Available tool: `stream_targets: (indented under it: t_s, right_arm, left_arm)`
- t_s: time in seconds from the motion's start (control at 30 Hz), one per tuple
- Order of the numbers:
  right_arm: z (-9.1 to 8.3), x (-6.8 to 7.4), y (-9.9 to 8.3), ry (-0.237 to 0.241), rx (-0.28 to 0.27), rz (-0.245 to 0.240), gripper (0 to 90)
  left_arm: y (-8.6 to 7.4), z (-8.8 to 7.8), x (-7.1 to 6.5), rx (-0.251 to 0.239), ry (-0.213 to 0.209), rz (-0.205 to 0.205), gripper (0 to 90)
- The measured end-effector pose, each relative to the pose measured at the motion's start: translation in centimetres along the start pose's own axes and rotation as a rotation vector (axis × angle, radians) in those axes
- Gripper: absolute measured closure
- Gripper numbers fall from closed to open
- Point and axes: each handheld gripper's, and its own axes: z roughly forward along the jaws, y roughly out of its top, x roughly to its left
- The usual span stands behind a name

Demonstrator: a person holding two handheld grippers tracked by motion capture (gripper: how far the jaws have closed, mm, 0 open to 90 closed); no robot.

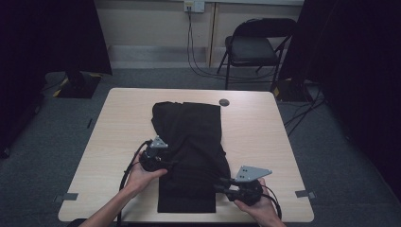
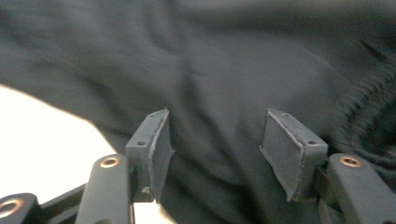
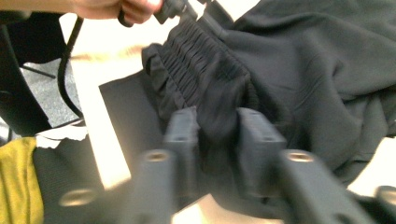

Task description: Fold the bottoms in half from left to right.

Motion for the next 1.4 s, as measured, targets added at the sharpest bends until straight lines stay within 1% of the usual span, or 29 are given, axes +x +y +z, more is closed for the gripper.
stream_targets:
  t_s: [0.07, 0.1, 0.13, 0.17, 0.23, 0.27, 0.37, 0.4, 0.43, 0.47, 0.5, 0.57, 0.6, 0.7, 0.73, 0.77, 0.8, 0.83, 0.87, 0.9, 0.97, 1.0, 1.03, 1.1, 1.13, 1.2, 1.3, 1.33, 1.4]
  right_arm:
    - [-1.0, -0.2, 0.6, 0.005, -0.051, 0.014, 55.0]
    - [-1.5, -0.3, 1.0, 0.004, -0.083, 0.020, 54.3]
    - [-1.9, -0.9, 1.9, 0.000, -0.120, 0.029, 56.1]
    - [-1.7, -1.3, 2.2, -0.006, -0.126, 0.031, 59.6]
    - [-1.2, -1.7, 2.4, -0.027, -0.114, 0.038, 62.9]
    - [-0.4, -2.1, 2.6, -0.043, -0.093, 0.042, 64.4]
    - [3.1, -3.3, 2.4, -0.060, 0.014, 0.027, 66.9]
    - [5.1, -3.4, 2.0, -0.034, 0.058, 0.049, 65.7]
    - [5.1, -3.4, 2.0, -0.034, 0.058, 0.049, 65.7]
    - [6.3, -2.3, 1.5, 0.005, 0.102, 0.018, 64.1]
    - [6.3, -2.3, 1.5, 0.005, 0.102, 0.018, 64.1]
    - [7.0, -0.9, 0.7, 0.026, 0.146, -0.027, 62.0]
    - [7.4, 0.3, -0.3, 0.055, 0.201, -0.052, 62.4]
    - [7.3, 1.1, -0.8, 0.087, 0.223, -0.092, 61.9]
    - [6.8, 0.8, -0.1, 0.094, 0.196, -0.087, 56.1]
    - [6.8, 0.8, -0.1, 0.094, 0.196, -0.087, 56.1]
    - [6.8, -0.4, 1.1, 0.047, 0.135, -0.058, 53.4]
    - [6.8, -0.4, 1.1, 0.047, 0.135, -0.058, 53.4]
    - [7.2, -2.4, 2.7, -0.012, 0.075, -0.028, 52.6]
    - [7.2, -2.4, 2.7, -0.012, 0.075, -0.028, 52.6]
    - [8.1, -4.6, 4.2, -0.064, 0.041, 0.003, 51.2]
    - [9.6, -6.7, 5.5, -0.117, 0.040, 0.021, 47.9]
    - [9.6, -6.7, 5.5, -0.117, 0.040, 0.021, 47.9]
    - [11.1, -8.4, 6.5, -0.172, 0.069, 0.015, 45.8]
    - [11.8, -9.2, 6.7, -0.189, 0.079, 0.022, 43.7]
    - [13.8, -11.2, 6.5, -0.241, 0.136, 0.055, 39.7]
    - [14.6, -11.8, 5.7, -0.250, 0.180, 0.069, 39.2]
    - [14.8, -11.7, 4.9, -0.246, 0.194, 0.065, 39.3]
    - [14.7, -11.5, 4.5, -0.244, 0.197, 0.063, 39.4]
  left_arm:
    - [0.1, -0.7, -1.2, -0.030, -0.041, 0.065, 39.4]
    - [0.1, -1.1, -1.7, -0.043, -0.046, 0.073, 39.2]
    - [-0.2, -1.8, -2.5, -0.059, -0.089, 0.108, 35.5]
    - [-0.2, -1.8, -2.5, -0.059, -0.089, 0.108, 35.9]
    - [-0.7, -2.0, -3.2, -0.042, -0.148, 0.126, 35.3]
    - [-1.0, -2.0, -3.5, -0.033, -0.153, 0.143, 35.3]
    - [-1.2, -2.1, -4.0, -0.025, -0.181, 0.163, 35.9]
    - [-1.0, -2.4, -3.9, -0.057, -0.162, 0.144, 36.3]
    - [-1.0, -2.4, -3.9, -0.057, -0.162, 0.144, 36.5]
    - [-0.9, -2.5, -3.2, -0.056, -0.104, 0.105, 37.1]
    - [-0.9, -2.5, -3.2, -0.056, -0.104, 0.105, 37.4]
    - [-1.0, -2.2, -2.1, -0.049, -0.074, 0.039, 37.3]
    - [-1.0, -2.0, -1.1, -0.037, -0.054, -0.003, 37.4]
    - [-0.9, -2.0, -0.2, -0.054, -0.041, -0.041, 37.4]
    - [-0.8, -2.1, 0.2, -0.065, -0.035, -0.044, 40.5]
    - [-0.6, -2.0, 0.6, -0.058, -0.027, -0.040, 40.5]
    - [0.1, -1.5, 1.4, -0.042, -0.011, -0.035, 41.0]
    - [0.1, -1.5, 1.4, -0.042, -0.011, -0.035, 43.5]
    - [0.4, -1.1, 1.9, -0.057, 0.007, -0.032, 46.1]
    - [0.8, -0.6, 2.4, -0.056, 0.031, -0.039, 46.1]
    - [1.6, 0.5, 3.6, -0.056, 0.053, -0.038, 45.7]
    - [2.0, 1.7, 4.8, -0.051, 0.072, -0.067, 45.8]
    - [2.0, 1.7, 4.8, -0.051, 0.072, -0.067, 45.4]
    - [1.9, 2.7, 5.6, -0.071, 0.095, -0.086, 45.2]
    - [1.6, 3.3, 5.9, -0.054, 0.108, -0.098, 44.5]
    - [1.0, 3.8, 6.0, -0.057, 0.124, -0.072, 42.8]
    - [1.1, 3.6, 5.2, -0.018, 0.139, -0.038, 42.7]
    - [0.9, 3.5, 4.7, -0.008, 0.144, -0.004, 43.6]
    - [0.5, 3.2, 3.9, -0.007, 0.122, -0.002, 42.6]
